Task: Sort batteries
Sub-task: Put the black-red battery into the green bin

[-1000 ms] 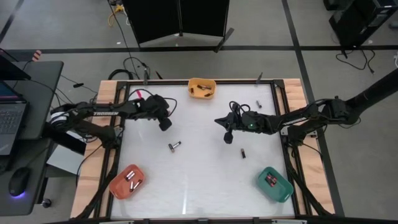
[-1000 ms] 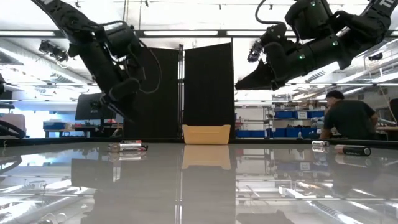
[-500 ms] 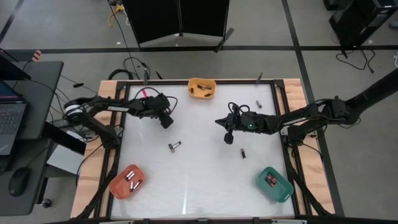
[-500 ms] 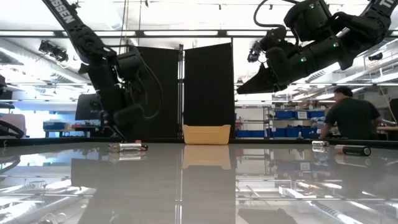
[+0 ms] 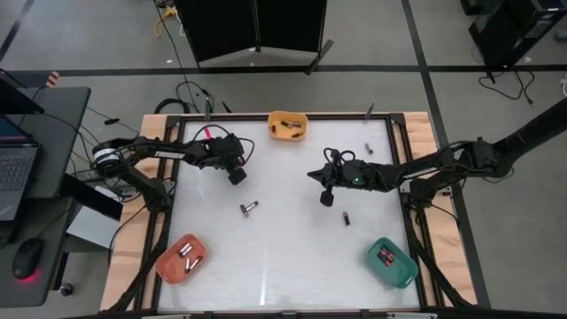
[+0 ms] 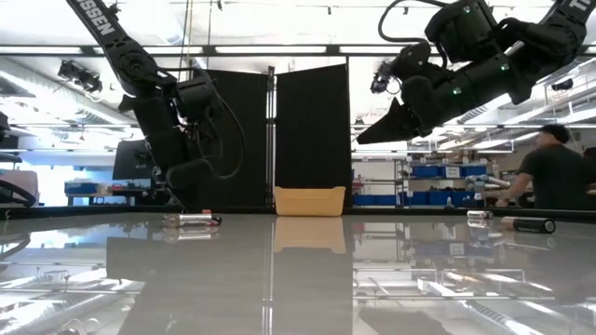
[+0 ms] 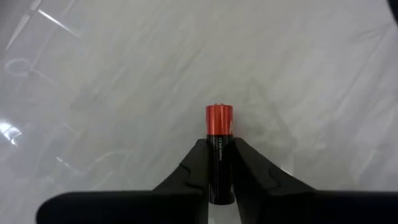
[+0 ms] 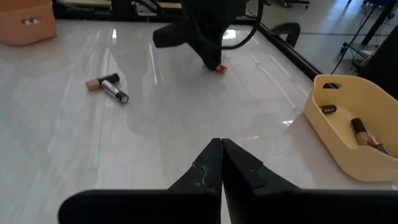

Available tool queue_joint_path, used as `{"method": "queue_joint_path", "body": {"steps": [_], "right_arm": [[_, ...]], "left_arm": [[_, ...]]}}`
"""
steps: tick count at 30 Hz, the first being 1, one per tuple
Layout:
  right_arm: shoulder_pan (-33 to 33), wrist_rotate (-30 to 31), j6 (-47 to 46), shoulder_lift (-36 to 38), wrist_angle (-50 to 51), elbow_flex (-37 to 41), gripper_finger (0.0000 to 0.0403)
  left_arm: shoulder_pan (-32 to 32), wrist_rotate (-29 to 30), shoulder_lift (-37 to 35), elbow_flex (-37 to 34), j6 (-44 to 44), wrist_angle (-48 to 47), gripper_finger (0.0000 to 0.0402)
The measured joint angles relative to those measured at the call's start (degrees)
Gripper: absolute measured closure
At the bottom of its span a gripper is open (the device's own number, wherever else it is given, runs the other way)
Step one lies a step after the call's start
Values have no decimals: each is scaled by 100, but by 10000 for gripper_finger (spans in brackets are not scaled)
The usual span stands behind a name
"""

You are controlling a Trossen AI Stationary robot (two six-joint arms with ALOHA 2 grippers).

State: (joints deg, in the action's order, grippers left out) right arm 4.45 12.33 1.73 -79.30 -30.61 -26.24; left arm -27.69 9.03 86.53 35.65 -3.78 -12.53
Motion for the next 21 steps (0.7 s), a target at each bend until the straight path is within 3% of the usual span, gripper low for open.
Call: {"method": "queue_joint_path", "body": {"steps": [3, 6, 15, 21], "right_arm": [[1, -2, -138, 21, 92, 0, 390], [2, -2, -471, -22, -193, 69, 390], [-4, -495, -780, -721, -2332, 273, 387], [-4, -496, -864, -1078, -4013, 273, 375]], "left_arm": [[80, -6, -140, -39, 62, 204, 355], [190, -551, -326, -60, 76, 909, 355], [530, -2369, -356, -322, -84, 5215, 355], [822, -2678, -200, -332, -92, 6449, 355]]}}
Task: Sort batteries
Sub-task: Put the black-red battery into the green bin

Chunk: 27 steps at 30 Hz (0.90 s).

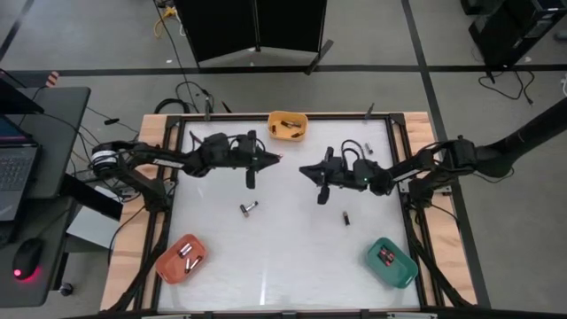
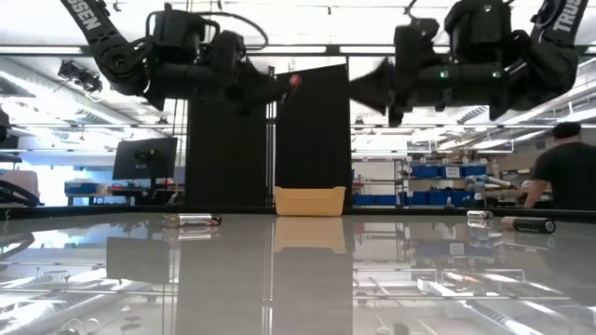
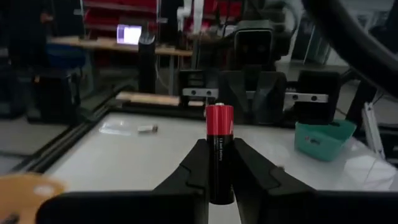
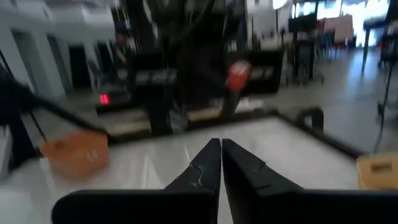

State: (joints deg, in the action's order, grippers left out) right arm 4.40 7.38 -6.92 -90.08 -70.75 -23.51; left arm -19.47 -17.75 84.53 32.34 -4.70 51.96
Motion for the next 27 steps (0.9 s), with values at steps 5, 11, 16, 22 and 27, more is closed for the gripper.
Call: {"method": "queue_joint_path", "body": {"steps": [5, 11, 16, 22, 27], "right_arm": [[0, 0, 46, 23, -501, -81, 344], [0, 0, 89, 23, -570, -401, 283], [24, 1, 111, 23, -594, -574, 248], [26, 1, 170, 23, -624, -632, 242], [26, 2, 214, 23, -637, -632, 250]], "left_arm": [[191, 22, 185, 33, -23, 874, 355], [322, -121, 406, 582, -151, 833, 355], [355, -421, 620, 982, -142, 714, 355], [367, -395, 916, 1367, -149, 261, 355], [419, -399, 1156, 1544, -150, 257, 355]]}}
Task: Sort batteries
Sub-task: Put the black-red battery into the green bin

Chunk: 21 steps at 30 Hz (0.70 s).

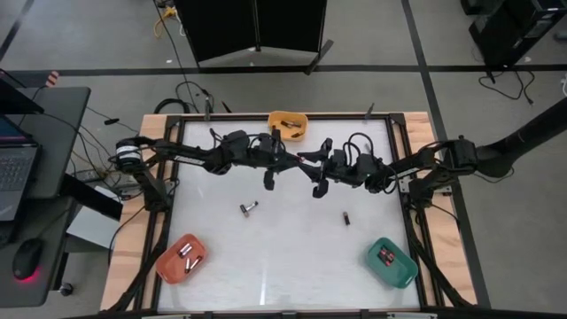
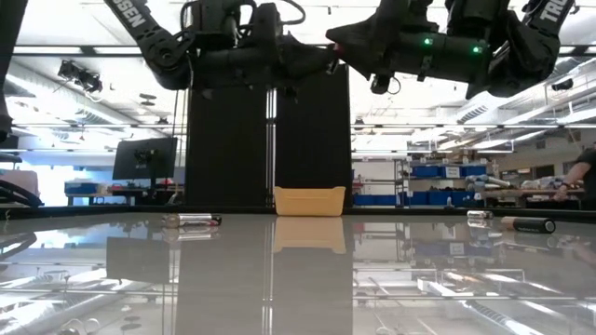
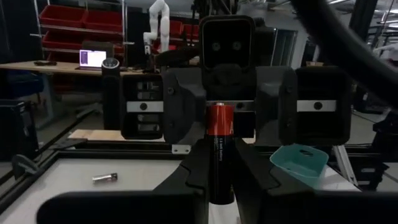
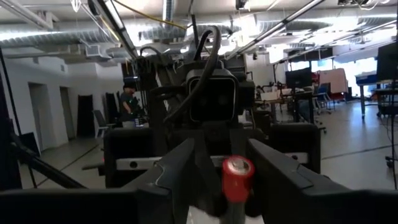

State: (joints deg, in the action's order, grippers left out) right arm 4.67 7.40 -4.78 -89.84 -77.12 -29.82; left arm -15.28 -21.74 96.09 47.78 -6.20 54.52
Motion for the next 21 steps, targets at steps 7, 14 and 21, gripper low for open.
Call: {"method": "queue_joint_path", "body": {"steps": [7, 14, 21], "right_arm": [[2, 0, 7, 7, 30, 0, 299], [2, 2, 130, 11, 31, -2, 341], [2, 0, 183, 27, 67, -2, 341]], "left_arm": [[65, 0, 98, 139, 88, -8, 355], [78, -19, 98, 137, 151, 49, 355], [78, -12, 98, 137, 149, 4, 331]]}}
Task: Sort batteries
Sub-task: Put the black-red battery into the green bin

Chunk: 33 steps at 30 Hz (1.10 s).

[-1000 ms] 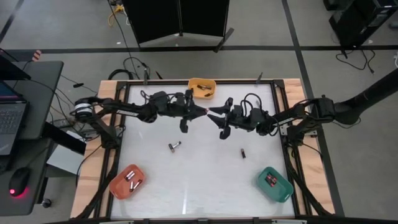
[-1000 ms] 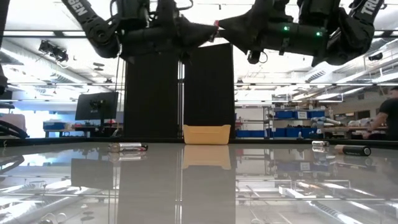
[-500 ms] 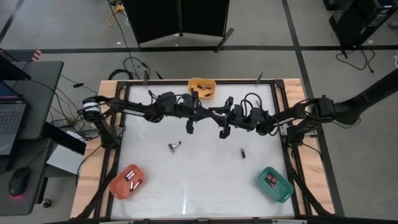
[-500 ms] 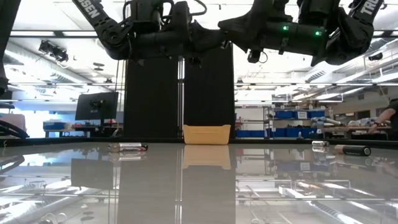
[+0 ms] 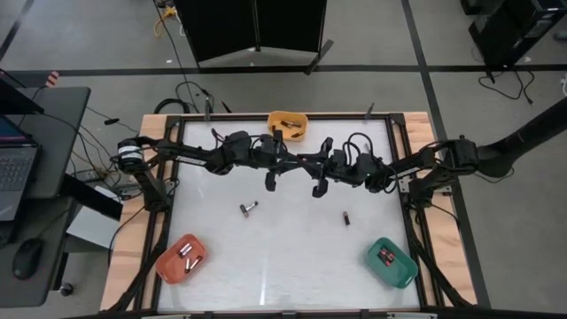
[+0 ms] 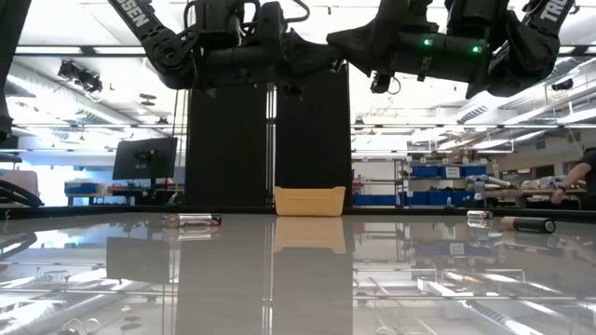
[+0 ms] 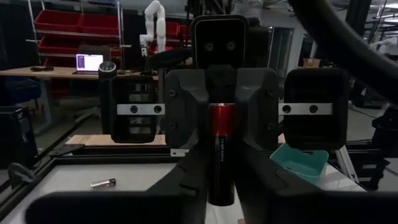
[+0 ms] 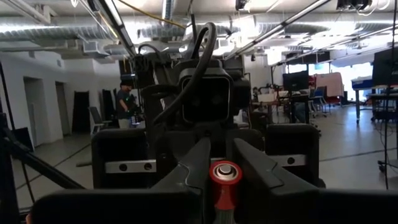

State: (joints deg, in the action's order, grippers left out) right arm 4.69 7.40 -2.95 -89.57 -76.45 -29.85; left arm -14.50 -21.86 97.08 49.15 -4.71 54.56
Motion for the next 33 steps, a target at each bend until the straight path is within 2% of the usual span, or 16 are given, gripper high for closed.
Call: {"method": "queue_joint_path", "body": {"steps": [5, 9, 12, 14, 18, 25, 29, 33], "right_arm": [[-2, 1, 85, 221, 175, 2, 341], [-2, 28, 128, 656, 668, 4, 341], [-55, 71, 56, 1106, 1496, -7, 341], [-179, 204, -76, 1485, 2581, -145, 341], [-615, 650, -378, 2089, 5774, -854, 341], [-1586, 1009, -2046, 2265, 9765, -2159, 341], [-2094, 1118, -3670, 2069, 11433, -2527, 341], [-2678, 740, -5089, 1811, 12135, -2687, 341]], "left_arm": [[2, 82, -7, 5, 1, -15, 274], [-17, 171, -12, 11, 437, -344, 258], [-106, 360, -13, 9, 852, -657, 255], [-175, 520, -11, 9, 946, -767, 254], [-304, 578, -12, 9, 1059, -887, 254], [-486, 578, -12, 9, 1071, -937, 253], [-539, 576, -13, 9, 1228, -972, 253], [-597, 591, -13, 7, 1424, -1021, 253]]}}
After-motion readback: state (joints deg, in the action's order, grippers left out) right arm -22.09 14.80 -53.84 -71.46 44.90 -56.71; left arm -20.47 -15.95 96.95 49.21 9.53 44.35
